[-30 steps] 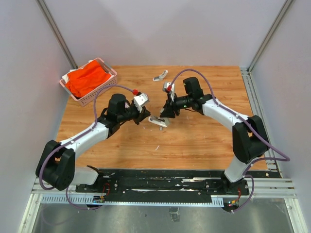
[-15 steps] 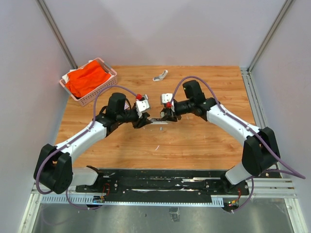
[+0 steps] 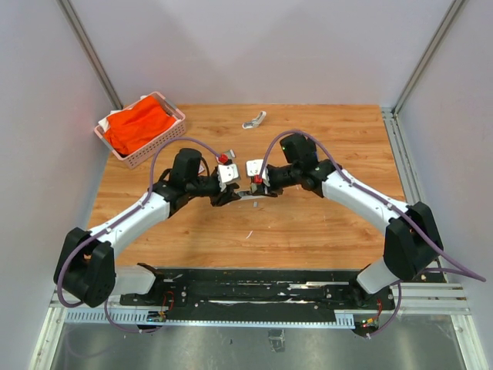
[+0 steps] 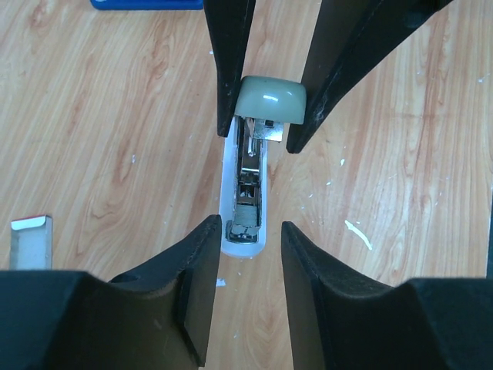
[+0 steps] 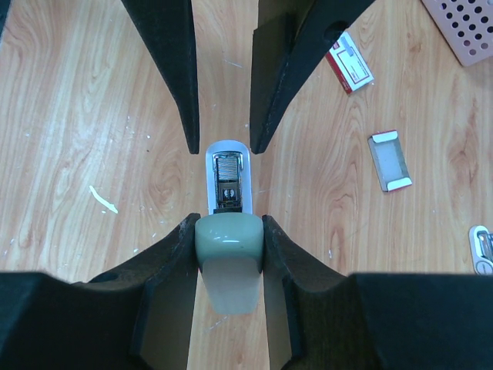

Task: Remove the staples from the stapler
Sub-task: Open the stapler at the center of the board.

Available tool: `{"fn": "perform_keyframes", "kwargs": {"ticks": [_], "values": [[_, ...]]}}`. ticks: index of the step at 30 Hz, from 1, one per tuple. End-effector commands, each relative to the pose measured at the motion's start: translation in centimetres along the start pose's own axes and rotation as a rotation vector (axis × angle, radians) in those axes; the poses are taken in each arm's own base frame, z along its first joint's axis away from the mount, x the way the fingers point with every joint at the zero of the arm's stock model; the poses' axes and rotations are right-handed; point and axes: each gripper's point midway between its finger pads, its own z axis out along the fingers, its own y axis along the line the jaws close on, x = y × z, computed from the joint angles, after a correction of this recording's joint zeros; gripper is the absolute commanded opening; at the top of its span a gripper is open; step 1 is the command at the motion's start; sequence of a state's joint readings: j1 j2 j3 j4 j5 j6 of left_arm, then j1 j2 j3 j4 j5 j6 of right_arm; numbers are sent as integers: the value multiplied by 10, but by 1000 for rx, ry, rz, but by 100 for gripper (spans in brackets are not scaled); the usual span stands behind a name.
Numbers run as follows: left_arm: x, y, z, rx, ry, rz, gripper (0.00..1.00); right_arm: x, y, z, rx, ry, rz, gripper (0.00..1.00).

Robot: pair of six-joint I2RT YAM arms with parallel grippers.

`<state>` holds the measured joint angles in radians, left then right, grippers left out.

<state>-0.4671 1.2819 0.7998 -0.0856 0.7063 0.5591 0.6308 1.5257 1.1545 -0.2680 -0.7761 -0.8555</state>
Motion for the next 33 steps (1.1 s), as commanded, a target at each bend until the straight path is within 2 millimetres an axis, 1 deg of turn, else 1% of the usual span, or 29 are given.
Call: {"fn": "perform_keyframes", "kwargs": {"ticks": [1, 4, 10, 19, 24, 30, 33], "values": [[6, 6, 3, -30, 20, 74, 41, -11, -2, -3, 32, 25, -75, 1], [14, 12, 3, -66, 36, 98, 41, -12, -4, -3, 48, 42, -84, 1], [17, 16, 8, -86, 42, 103, 40, -18, -4, -4, 54, 34, -82, 1], [15, 7, 21, -52, 36, 67, 39, -24, -4, -4, 53, 14, -48, 1], [14, 7, 24, -53, 18, 24, 32, -28, -7, -7, 54, -16, -8, 1], [13, 4, 25, -40, 11, 5, 26, -33, -6, -10, 38, -61, 24, 1], [12, 4, 25, -36, 6, -1, 18, -35, -7, -12, 35, -79, 45, 0]]}}
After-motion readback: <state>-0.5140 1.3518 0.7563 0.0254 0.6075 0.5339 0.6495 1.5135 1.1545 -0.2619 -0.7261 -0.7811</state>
